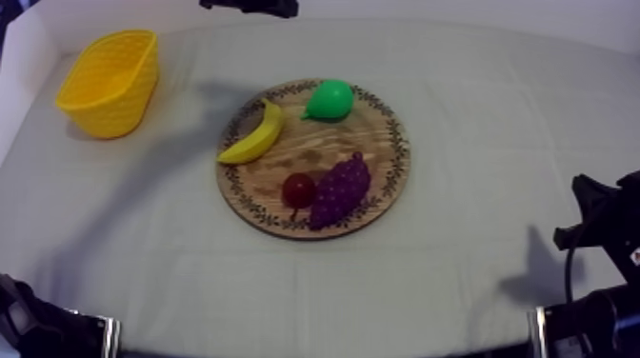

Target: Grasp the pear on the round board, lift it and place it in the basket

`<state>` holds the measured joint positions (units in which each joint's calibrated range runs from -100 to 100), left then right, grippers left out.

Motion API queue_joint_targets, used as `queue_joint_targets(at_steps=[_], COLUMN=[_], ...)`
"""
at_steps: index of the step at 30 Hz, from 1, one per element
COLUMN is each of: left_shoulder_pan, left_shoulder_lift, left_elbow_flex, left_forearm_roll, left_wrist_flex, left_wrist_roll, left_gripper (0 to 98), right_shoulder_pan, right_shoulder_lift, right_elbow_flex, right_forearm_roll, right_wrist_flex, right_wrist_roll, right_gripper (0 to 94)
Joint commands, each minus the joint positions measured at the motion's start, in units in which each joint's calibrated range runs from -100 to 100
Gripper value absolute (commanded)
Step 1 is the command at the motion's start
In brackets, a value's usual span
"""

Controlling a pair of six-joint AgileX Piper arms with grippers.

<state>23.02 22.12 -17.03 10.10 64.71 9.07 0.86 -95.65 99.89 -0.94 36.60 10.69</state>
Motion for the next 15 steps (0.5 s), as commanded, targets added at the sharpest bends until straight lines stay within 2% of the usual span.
queue_joint_targets(at_steps=[1, 5, 9, 12, 15], left_shoulder_pan=[-0.16, -0.52, -0.95, -1.11, -0.89], left_shoulder_lift=[6.38, 12.50, 18.15, 21.54, 23.78], left_elbow_flex=[-8.14, -16.82, -25.51, -31.12, -34.92], left_forearm_roll=[-0.40, -1.88, -2.25, -1.88, -1.63], left_wrist_flex=[2.70, 7.32, 10.09, 11.49, 13.04], left_wrist_roll=[0.62, 2.75, 3.41, 1.23, -3.36], left_gripper=[2.0, 1.9, 1.9, 2.0, 1.9], right_shoulder_pan=[-0.02, -0.02, -0.02, -0.02, -0.02], right_shoulder_lift=[-0.02, -0.02, -0.02, -0.02, -0.02], right_elbow_flex=[0.00, 0.00, 0.00, 0.00, 0.00], right_forearm_roll=[-0.01, -0.01, -0.01, -0.01, -0.01], right_wrist_flex=[0.01, 0.01, 0.01, 0.01, 0.01], right_wrist_roll=[-0.02, -0.02, -0.02, -0.02, -0.02], right_gripper=[0.4, 0.4, 0.4, 0.4, 0.4])
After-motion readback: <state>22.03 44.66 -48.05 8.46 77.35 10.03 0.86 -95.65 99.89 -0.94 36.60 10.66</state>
